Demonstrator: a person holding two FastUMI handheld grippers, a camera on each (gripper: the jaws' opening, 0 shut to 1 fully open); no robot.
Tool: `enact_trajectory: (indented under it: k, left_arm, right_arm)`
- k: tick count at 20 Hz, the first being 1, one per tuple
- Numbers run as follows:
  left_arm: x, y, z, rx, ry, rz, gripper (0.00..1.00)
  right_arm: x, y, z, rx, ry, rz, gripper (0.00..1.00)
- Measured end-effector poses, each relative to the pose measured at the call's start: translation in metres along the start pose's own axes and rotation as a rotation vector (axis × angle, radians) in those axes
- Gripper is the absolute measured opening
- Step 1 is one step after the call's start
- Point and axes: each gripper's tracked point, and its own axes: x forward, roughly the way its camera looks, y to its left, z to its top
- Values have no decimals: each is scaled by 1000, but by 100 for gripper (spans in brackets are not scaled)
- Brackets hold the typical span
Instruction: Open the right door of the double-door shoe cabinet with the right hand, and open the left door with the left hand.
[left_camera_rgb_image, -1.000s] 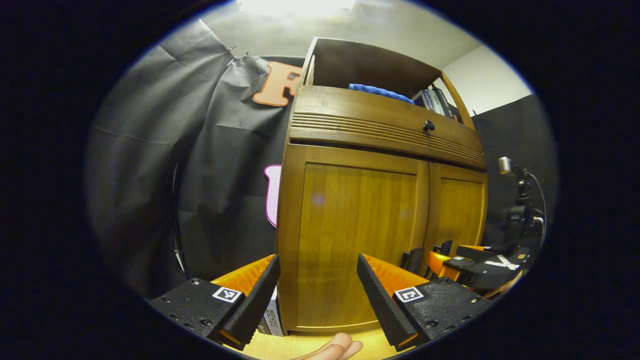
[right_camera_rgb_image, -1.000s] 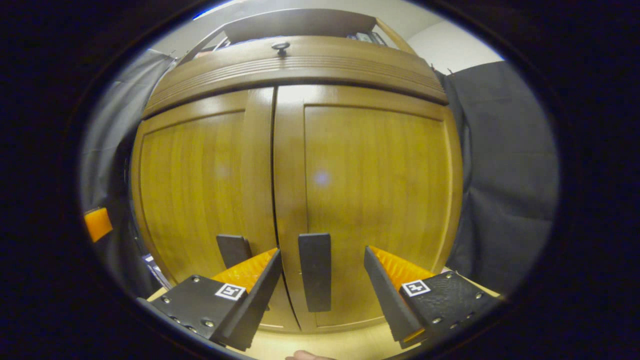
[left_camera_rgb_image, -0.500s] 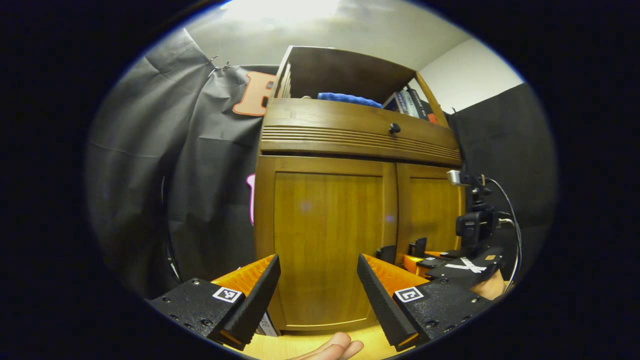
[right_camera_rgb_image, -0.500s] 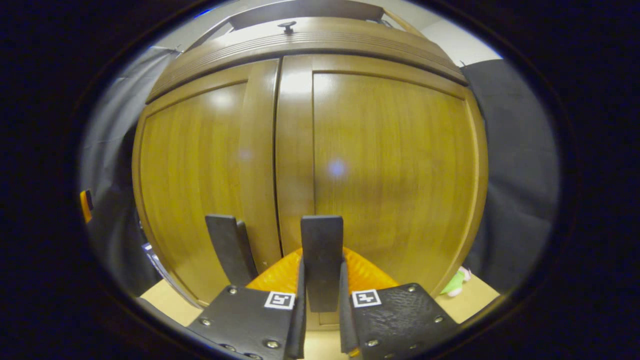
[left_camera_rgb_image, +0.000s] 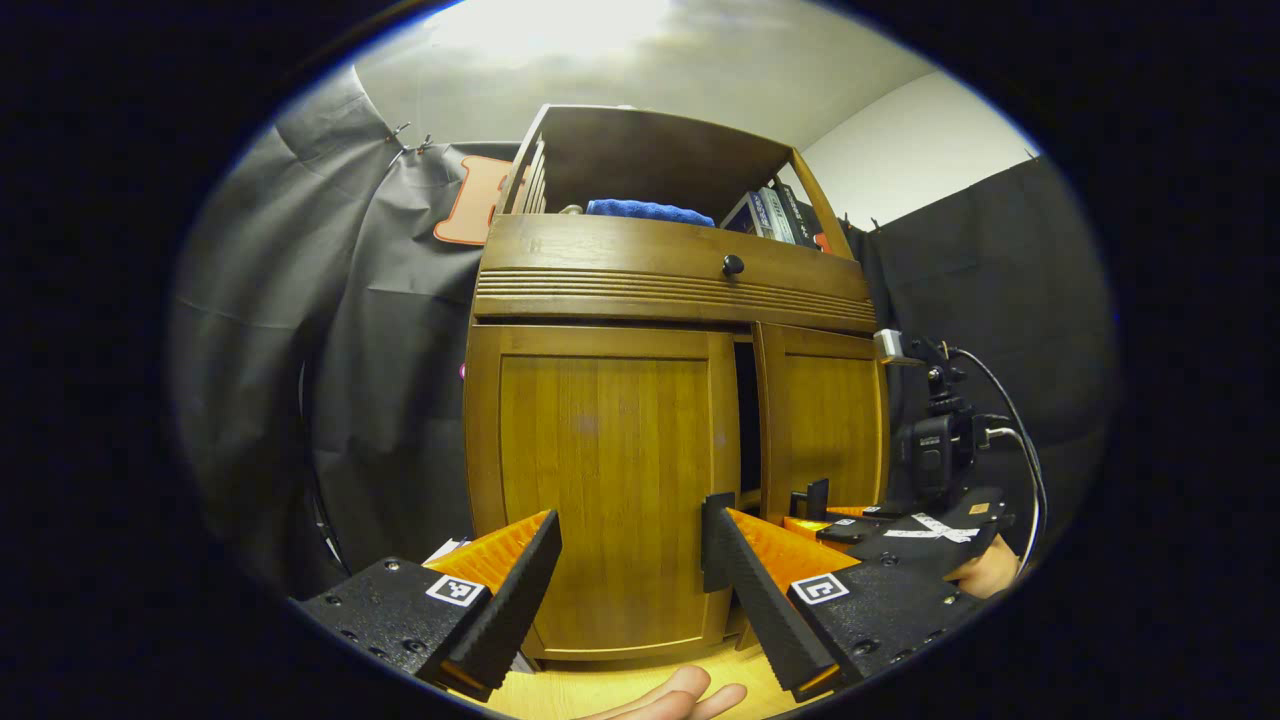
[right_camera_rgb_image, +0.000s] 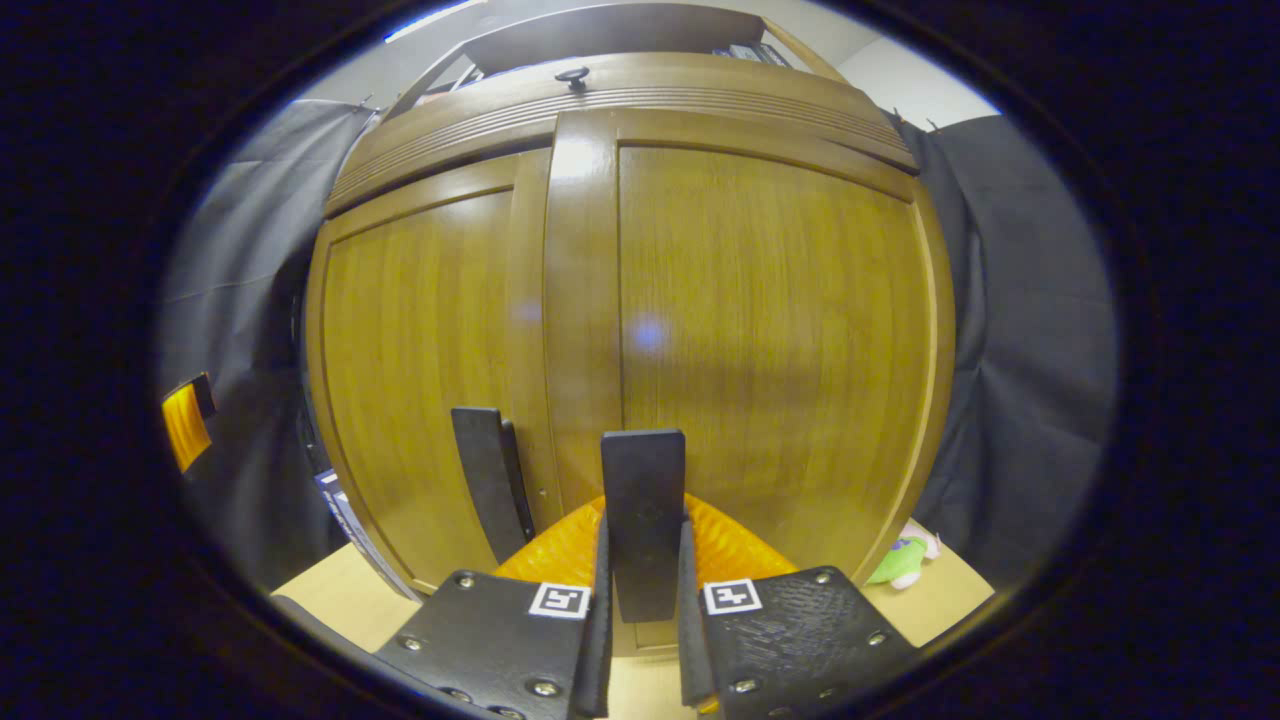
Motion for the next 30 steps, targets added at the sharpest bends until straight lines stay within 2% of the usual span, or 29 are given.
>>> enact_trajectory:
  k: [1,5,10,11,12,13,14,15,22,30]
  left_arm:
    - [1,1,-1,0,2,4,96]
    - [3,6,-3,-2,8,13,94]
    - [7,17,-5,2,18,39,94]
    - [8,17,-7,0,24,41,94]
    - [8,16,-8,0,29,42,94]
    - [9,15,-10,2,35,42,94]
    - [9,15,-11,2,39,40,94]
    - [10,14,-12,1,41,38,94]
    - [10,17,-10,0,32,53,94]
    - [12,24,-10,3,34,66,94]
  right_arm:
    - [-4,-1,0,-10,9,9,27]
    - [-24,-7,-4,-5,28,32,27]
    - [-49,-19,-6,0,31,4,27]
    - [-53,-21,-7,-11,30,2,22]
    - [-57,-24,-7,-20,30,5,27]
    - [-61,-26,-7,-18,29,9,22]
    - [-66,-28,-7,-13,30,12,22]
    - [-71,-32,-7,-5,29,13,27]
    - [-94,-50,-10,0,19,-6,27]
    - [-114,-70,-11,-21,-2,-61,27]
